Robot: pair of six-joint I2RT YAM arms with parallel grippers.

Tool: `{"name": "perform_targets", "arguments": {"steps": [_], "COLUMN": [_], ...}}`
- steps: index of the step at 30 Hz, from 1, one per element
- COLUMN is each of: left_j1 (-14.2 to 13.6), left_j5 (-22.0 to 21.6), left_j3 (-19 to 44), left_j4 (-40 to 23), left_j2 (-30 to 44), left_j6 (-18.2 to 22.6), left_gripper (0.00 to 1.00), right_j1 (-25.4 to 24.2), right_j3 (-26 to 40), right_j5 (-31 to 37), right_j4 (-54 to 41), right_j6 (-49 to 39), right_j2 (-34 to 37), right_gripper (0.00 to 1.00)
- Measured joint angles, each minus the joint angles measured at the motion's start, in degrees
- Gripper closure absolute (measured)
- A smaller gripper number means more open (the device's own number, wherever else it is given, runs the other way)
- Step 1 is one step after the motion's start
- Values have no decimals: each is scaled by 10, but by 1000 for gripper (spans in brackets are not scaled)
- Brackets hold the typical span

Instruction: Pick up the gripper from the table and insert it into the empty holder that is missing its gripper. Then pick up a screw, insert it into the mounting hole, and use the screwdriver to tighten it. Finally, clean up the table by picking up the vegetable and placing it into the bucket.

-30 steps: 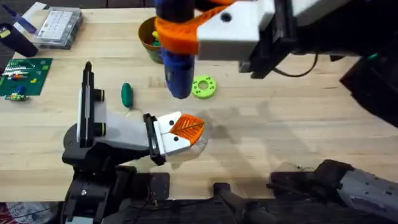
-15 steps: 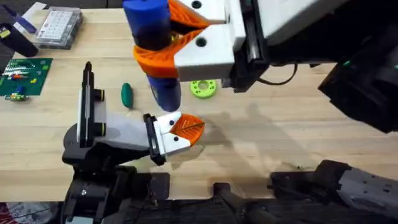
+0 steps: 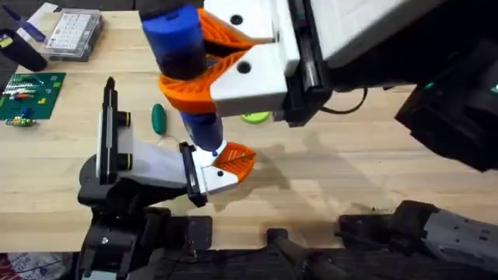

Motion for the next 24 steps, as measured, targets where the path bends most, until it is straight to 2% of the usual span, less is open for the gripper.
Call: {"name": "perform_targets", "arguments": {"steps": [24], "left_j1": [0], "left_j5": [0], "left_j3": [0], "left_j4": [0], "left_j2": [0], "left_j6": [0], "left_gripper": [985], "right_j1": [1], "right_j3": [0], "right_j5": [0], "right_j4": [-11], "right_j6": [-8], "right_j2": [28], "right_gripper": [953]}}
